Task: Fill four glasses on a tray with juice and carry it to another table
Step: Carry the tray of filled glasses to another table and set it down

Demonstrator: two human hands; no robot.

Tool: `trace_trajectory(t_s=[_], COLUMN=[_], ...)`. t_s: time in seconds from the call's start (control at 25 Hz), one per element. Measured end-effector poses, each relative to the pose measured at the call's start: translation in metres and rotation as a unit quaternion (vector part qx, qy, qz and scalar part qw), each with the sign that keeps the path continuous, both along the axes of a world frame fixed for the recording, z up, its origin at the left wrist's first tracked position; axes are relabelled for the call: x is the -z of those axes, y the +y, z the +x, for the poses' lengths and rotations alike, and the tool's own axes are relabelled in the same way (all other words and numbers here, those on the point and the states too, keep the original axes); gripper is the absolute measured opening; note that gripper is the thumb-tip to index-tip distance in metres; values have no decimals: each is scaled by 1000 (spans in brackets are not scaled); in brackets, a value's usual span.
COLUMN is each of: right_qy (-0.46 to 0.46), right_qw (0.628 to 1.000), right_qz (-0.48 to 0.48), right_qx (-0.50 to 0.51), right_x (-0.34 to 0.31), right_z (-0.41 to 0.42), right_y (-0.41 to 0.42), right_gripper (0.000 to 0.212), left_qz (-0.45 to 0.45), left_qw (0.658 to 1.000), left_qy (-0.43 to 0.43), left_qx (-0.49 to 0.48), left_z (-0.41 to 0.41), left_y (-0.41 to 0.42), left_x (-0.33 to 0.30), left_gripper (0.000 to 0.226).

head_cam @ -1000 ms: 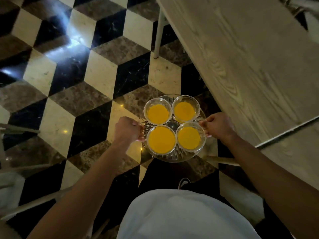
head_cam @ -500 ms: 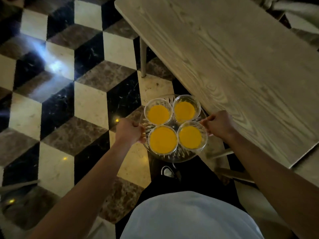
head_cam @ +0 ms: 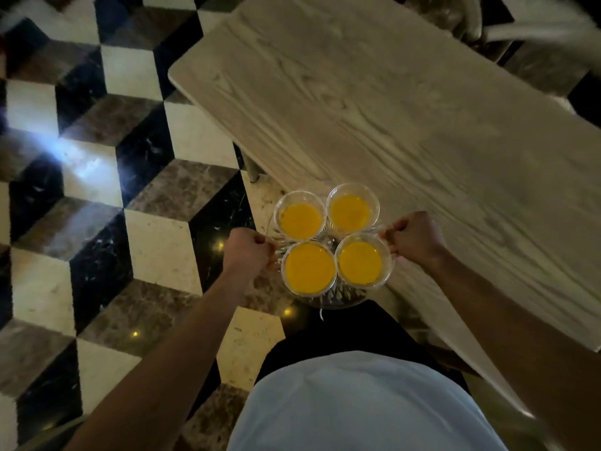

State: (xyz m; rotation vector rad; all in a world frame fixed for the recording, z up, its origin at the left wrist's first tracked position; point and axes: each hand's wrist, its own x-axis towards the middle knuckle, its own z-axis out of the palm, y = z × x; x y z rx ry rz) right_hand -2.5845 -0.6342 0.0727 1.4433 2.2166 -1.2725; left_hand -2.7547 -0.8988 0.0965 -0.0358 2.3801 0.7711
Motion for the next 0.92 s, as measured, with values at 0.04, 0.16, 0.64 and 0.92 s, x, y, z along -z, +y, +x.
trace_trajectory(t_s=[0.04, 0.16, 0.64, 0.92], right_qy=[-2, -2, -11, -19], right_qw=[1000, 999, 973, 937], right_qz=[3, 10, -4, 1], right_qx=[11, 41, 232, 350], right_x=[-1, -3, 11, 11], right_z=[-7, -25, -65, -95], right_y=[11, 43, 137, 144], right_gripper=[18, 22, 13, 15], left_qz=[-4, -18, 24, -13], left_qw=[1000, 999, 977, 936], left_qy=[3, 16, -33, -15], left_qx=[11, 48, 209, 352], left_z=[-13, -51, -157, -220], left_y=[15, 62, 234, 327], left_x=[-1, 0, 20, 29], left_gripper=[13, 11, 9, 25])
